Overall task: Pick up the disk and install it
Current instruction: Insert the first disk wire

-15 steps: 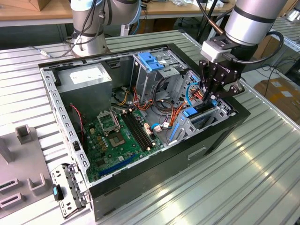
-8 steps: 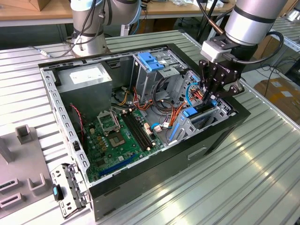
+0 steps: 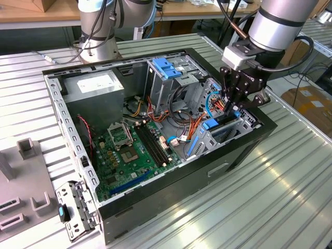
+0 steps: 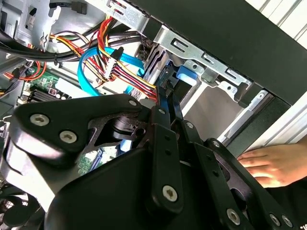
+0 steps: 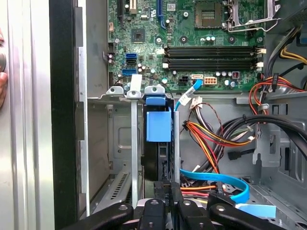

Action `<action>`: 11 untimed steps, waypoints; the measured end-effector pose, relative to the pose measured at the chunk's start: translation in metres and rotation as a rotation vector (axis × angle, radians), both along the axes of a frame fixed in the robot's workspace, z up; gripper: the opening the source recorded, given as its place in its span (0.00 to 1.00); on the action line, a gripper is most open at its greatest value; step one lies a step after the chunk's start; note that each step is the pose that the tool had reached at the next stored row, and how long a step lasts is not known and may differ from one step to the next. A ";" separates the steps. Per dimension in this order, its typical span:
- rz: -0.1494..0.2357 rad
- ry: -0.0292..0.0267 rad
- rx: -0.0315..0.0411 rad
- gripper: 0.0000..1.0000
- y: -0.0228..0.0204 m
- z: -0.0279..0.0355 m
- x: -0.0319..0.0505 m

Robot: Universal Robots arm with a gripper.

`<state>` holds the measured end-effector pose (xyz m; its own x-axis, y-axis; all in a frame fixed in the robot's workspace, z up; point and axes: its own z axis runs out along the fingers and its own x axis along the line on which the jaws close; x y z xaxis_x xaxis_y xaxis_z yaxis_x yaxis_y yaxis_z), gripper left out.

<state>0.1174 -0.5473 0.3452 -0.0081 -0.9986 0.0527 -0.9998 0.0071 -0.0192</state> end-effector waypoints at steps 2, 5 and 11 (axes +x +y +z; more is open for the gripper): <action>0.000 0.0000 0.0010 0.16 -0.0004 -0.0011 -0.0001; 0.000 0.0001 0.0017 0.16 -0.0009 -0.0032 -0.0001; 0.000 0.0001 0.0017 0.17 -0.0010 -0.0033 -0.0002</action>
<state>0.1172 -0.5482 0.3419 -0.0082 -0.9987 0.0509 -0.9998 0.0072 -0.0190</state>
